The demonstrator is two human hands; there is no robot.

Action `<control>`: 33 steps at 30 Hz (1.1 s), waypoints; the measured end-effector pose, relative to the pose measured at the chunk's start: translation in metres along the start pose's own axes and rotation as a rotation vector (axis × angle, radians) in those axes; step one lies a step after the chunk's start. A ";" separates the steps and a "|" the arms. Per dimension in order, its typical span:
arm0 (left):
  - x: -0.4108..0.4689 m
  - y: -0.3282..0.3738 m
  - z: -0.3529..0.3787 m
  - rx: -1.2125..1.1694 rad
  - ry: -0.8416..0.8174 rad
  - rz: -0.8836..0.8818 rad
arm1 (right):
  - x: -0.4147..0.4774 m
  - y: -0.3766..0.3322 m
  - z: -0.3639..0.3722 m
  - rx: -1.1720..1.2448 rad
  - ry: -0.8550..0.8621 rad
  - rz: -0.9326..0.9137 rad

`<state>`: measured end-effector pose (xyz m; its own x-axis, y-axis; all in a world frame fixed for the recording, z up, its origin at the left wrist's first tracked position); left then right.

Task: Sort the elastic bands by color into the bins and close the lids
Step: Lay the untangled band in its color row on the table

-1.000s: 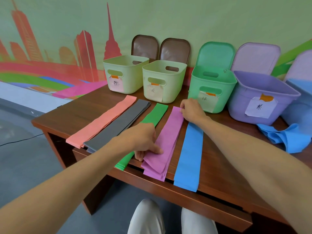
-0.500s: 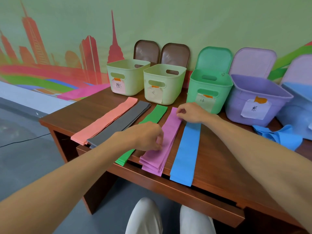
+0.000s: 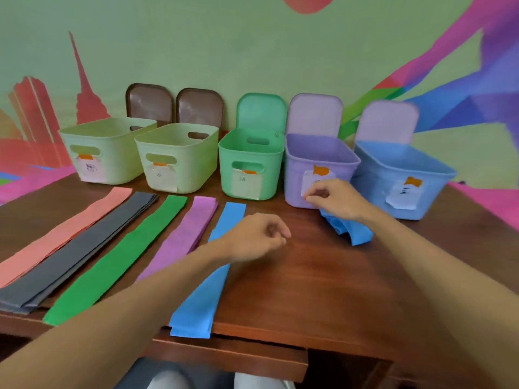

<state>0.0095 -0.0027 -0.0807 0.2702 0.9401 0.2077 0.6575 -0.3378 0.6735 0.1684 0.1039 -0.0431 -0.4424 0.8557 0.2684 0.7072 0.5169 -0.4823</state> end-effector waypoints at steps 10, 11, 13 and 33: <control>0.085 0.012 0.069 -0.165 0.180 -0.060 | -0.064 0.109 -0.033 0.158 0.436 0.173; 0.093 0.012 0.074 -0.181 0.200 -0.061 | -0.066 0.116 -0.032 0.167 0.454 0.182; 0.105 0.011 0.084 -0.223 0.234 -0.089 | -0.067 0.124 -0.031 0.197 0.460 0.203; 0.109 0.008 0.088 -0.277 0.268 -0.081 | -0.081 0.106 -0.030 0.189 0.297 0.012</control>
<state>0.1061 0.0927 -0.1156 0.0077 0.9542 0.2990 0.4441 -0.2712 0.8539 0.2952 0.0904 -0.0910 -0.2356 0.8454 0.4793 0.5843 0.5174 -0.6252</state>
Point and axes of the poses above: each hand's wrist, its own x-axis towards the middle knuckle, its own z-axis out of the palm, y = z × x, the point moved 5 cm from there along x, towards the middle knuckle, and after that the axes turned 3 degrees about z, right-handed, at the moved point
